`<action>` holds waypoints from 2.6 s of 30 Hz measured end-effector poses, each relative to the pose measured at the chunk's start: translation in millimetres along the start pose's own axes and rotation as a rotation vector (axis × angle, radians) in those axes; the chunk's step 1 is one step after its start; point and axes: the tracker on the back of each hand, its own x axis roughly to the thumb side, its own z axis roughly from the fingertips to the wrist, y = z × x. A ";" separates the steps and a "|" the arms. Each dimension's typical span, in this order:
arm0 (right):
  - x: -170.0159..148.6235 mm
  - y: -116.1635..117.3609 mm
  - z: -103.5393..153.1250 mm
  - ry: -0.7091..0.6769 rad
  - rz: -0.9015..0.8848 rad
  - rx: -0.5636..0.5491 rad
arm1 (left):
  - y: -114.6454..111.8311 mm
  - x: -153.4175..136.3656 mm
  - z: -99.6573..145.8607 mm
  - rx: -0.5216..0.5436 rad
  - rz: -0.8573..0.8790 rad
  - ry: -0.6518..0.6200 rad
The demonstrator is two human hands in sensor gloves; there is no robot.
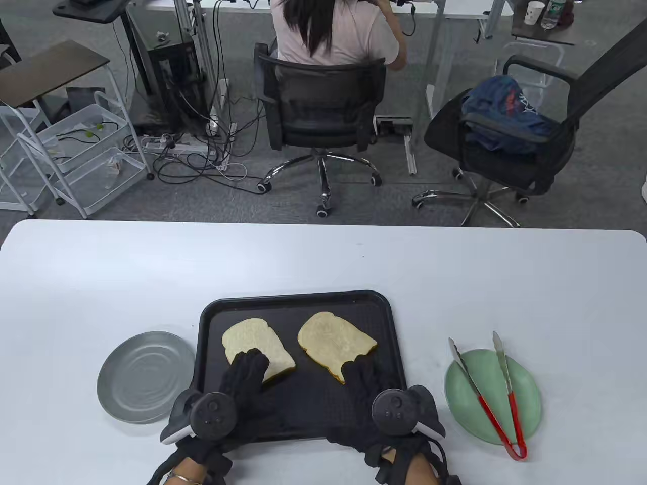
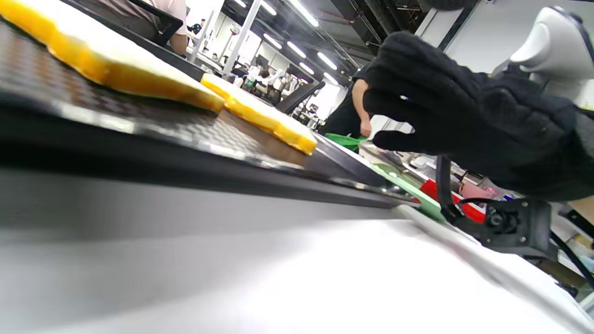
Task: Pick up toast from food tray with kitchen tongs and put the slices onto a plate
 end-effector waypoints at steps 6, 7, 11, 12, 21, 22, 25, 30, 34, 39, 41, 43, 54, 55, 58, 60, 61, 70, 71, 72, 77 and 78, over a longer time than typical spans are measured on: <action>0.1 0.2 0.4 -0.002 -0.006 0.000 | -0.1 0.4 -0.1 0.001 -0.003 -0.004; 0.3 0.2 0.5 -0.004 -0.006 -0.001 | -0.3 0.1 -0.1 0.002 -0.004 -0.005; 0.5 0.2 0.7 -0.009 -0.003 -0.004 | -0.8 0.0 -0.3 0.001 -0.004 -0.006; 0.4 0.1 0.7 -0.009 -0.003 -0.004 | -1.0 0.0 -0.5 -0.001 -0.003 -0.006; 0.3 -0.1 1.6 -0.008 -0.010 -0.003 | -1.7 0.5 -0.7 -0.008 -0.006 -0.008; 0.6 0.0 1.7 -0.009 -0.008 -0.002 | -1.6 0.7 -0.6 -0.007 -0.006 -0.009; 0.8 -0.2 1.8 -0.011 -0.005 -0.005 | -2.0 0.6 -0.9 -0.009 -0.006 -0.010; 0.8 -0.3 2.3 -0.005 -0.007 -0.001 | -2.0 0.8 -1.2 -0.012 -0.005 -0.010; 1.0 -0.4 2.5 -0.005 -0.005 -0.002 | -2.1 0.7 -0.9 -0.010 -0.003 -0.012; 1.4 -1.6 3.0 -0.003 -0.002 0.000 | -2.6 0.7 -0.9 -0.010 -0.003 -0.014; 2.6 -4.3 3.8 -0.003 0.010 -0.012 | -2.9 0.8 -0.9 -0.011 -0.002 -0.015; 3.5 -7.7 4.9 -0.008 0.006 -0.035 | -3.2 0.9 -0.9 -0.013 -0.003 -0.015; 1.2 -52.8 28.5 0.039 0.154 -0.280 | -3.6 0.4 -0.5 -0.009 0.001 -0.015; -1.3 -57.0 31.9 0.062 0.174 -0.306 | -3.8 0.5 -0.5 -0.010 0.001 -0.016; -12.7 -71.2 44.4 0.150 0.218 -0.403 | -4.3 0.9 -0.6 -0.014 -0.001 -0.017; -21.8 -79.9 53.1 0.222 0.242 -0.461 | -4.4 1.1 -0.6 -0.015 -0.001 -0.018; -26.3 -83.4 57.3 0.259 0.254 -0.485 | -4.5 1.0 -0.5 -0.016 -0.001 -0.019; -89.1 -104.4 107.7 0.779 0.257 -0.515 | -4.2 0.6 -0.2 -0.012 0.009 -0.017; -96.2 -103.9 112.1 0.827 0.236 -0.499 | -4.3 0.6 -0.3 -0.013 0.009 -0.017; -103.6 -102.6 116.2 0.884 0.212 -0.472 | -4.4 0.7 -0.3 -0.014 0.009 -0.017; -129.8 -89.3 126.1 1.095 0.156 -0.313 | -4.5 0.2 -0.1 -0.018 0.006 -0.015; -133.3 -87.3 126.5 1.118 0.158 -0.306 | -4.5 0.0 0.0 -0.018 0.007 -0.015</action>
